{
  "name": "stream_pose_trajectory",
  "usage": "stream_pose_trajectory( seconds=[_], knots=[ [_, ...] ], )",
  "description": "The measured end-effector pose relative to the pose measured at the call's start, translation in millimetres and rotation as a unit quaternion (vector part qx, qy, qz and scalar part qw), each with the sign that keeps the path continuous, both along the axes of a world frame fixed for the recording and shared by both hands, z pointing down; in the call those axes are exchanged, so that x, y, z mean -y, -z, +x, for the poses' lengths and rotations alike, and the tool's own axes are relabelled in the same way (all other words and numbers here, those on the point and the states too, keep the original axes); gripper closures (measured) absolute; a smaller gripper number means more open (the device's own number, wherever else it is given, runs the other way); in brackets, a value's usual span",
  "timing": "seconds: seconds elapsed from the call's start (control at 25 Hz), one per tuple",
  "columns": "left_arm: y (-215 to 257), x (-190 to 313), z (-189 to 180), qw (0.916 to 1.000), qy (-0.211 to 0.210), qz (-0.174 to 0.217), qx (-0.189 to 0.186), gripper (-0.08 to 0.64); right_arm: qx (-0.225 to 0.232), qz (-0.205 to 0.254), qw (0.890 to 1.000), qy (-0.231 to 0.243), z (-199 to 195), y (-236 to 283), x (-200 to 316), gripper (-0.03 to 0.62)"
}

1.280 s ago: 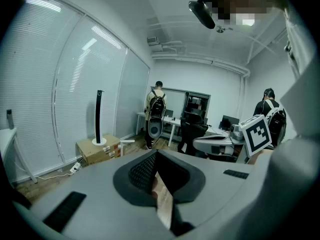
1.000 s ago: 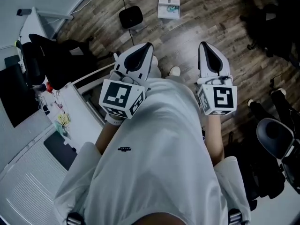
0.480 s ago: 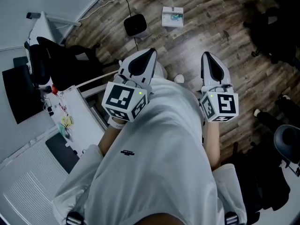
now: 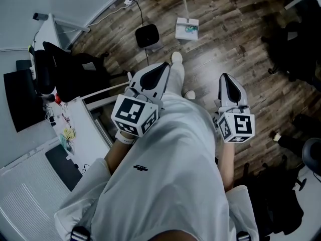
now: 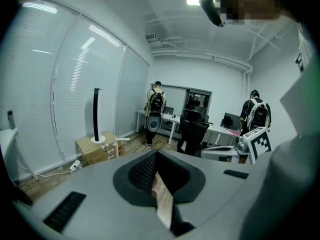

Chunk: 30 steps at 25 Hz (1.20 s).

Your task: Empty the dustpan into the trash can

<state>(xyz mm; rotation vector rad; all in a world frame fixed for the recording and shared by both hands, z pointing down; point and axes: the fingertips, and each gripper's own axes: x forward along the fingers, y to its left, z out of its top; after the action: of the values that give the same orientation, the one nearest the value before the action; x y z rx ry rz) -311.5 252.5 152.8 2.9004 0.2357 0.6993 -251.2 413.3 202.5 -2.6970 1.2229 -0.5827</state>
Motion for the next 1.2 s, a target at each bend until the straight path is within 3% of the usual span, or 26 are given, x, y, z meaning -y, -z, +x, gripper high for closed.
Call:
stream_pose_trajectory(
  seconds=[0.4, 0.68, 1.2],
  knots=[
    [-22.8, 45.3, 61.9, 0.9996, 0.011, -0.017, 0.018, 0.56, 0.026, 0.005, 0.999, 0.034, 39.2, -14.1, 61.0, 0.581],
    [-20.5, 100.9, 129.5, 0.9987, 0.029, -0.036, 0.02, 0.56, 0.011, 0.004, 0.997, 0.08, 105.6, 5.8, 135.3, 0.581],
    [-1.4, 205.9, 240.8, 0.9973, 0.044, -0.059, -0.009, 0.56, -0.001, -0.015, 0.995, 0.095, 229.8, 21.4, 236.1, 0.581]
  ],
)
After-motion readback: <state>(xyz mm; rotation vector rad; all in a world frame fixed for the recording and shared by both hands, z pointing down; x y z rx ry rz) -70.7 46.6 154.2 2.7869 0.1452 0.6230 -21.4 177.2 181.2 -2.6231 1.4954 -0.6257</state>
